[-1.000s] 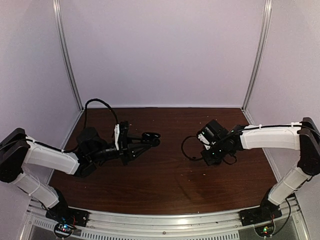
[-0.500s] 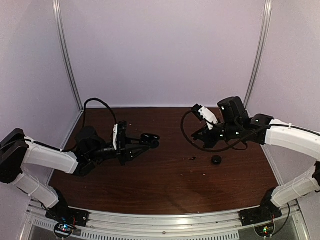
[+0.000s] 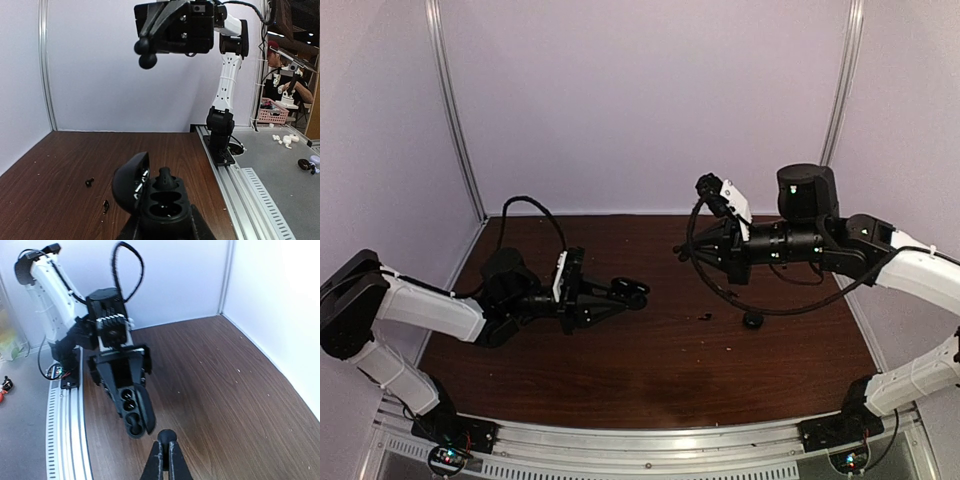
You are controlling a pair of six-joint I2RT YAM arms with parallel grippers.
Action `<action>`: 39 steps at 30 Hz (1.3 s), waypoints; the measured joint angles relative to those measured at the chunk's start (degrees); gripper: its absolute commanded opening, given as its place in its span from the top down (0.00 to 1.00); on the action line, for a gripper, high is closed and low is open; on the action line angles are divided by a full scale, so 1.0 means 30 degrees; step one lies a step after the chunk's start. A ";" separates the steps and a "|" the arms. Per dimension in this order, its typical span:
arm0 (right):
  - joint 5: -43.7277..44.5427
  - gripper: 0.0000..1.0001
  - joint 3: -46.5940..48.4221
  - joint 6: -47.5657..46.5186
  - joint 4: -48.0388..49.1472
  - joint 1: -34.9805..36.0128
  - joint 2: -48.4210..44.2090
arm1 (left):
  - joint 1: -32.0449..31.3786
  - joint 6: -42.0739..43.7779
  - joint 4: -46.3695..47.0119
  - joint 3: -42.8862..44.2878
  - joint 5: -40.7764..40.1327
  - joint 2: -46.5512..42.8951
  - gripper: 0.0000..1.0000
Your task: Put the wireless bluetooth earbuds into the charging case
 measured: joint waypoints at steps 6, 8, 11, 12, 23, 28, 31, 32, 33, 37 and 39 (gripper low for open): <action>-0.0459 1.00 0.1275 -0.0852 -0.0066 0.1778 0.0444 | 0.0000 -0.0255 -0.0080 0.0364 0.0736 0.0328 1.00; -0.0466 1.00 0.1588 -0.1173 -0.0102 0.2280 0.0809 | 0.0000 -0.0357 -0.0117 0.0510 0.0969 0.0437 1.00; -0.0430 1.00 0.1982 -0.1610 -0.0226 0.2987 0.1625 | 0.0000 -0.0503 -0.0146 0.0699 0.1319 0.0612 1.00; -0.0372 1.00 0.2069 -0.1756 -0.0255 0.3177 0.1923 | 0.0000 -0.0532 -0.0146 0.0707 0.1413 0.0641 1.00; 0.0138 1.00 0.2259 -0.2441 -0.0364 0.4306 0.3752 | -0.0372 -0.0576 -0.1064 0.1275 0.1996 0.1093 1.00; 0.0823 1.00 0.2353 -0.2718 -0.0597 0.4634 0.4204 | -0.0517 -0.0423 -0.1355 0.1311 0.2040 0.1093 1.00; 0.1348 1.00 0.2353 -0.2900 -0.0809 0.4823 0.4415 | -0.0576 -0.0248 -0.1778 0.1494 0.2040 0.1093 1.00; 0.1450 1.00 0.2353 -0.2914 -0.0874 0.4823 0.4481 | -0.0597 -0.0197 -0.1872 0.1552 0.2040 0.1093 1.00; 0.1574 1.00 0.2353 -0.2922 -0.0918 0.4830 0.4539 | -0.0605 -0.0131 -0.1960 0.1581 0.2040 0.1093 1.00; 0.1967 1.00 0.2353 -0.2973 -0.1086 0.4903 0.4707 | -0.0685 0.0073 -0.2222 0.1588 0.2040 0.1093 1.00; 0.2200 1.00 0.2353 -0.2994 -0.1100 0.4925 0.4736 | -0.0707 0.0146 -0.2266 0.1588 0.2040 0.1093 1.00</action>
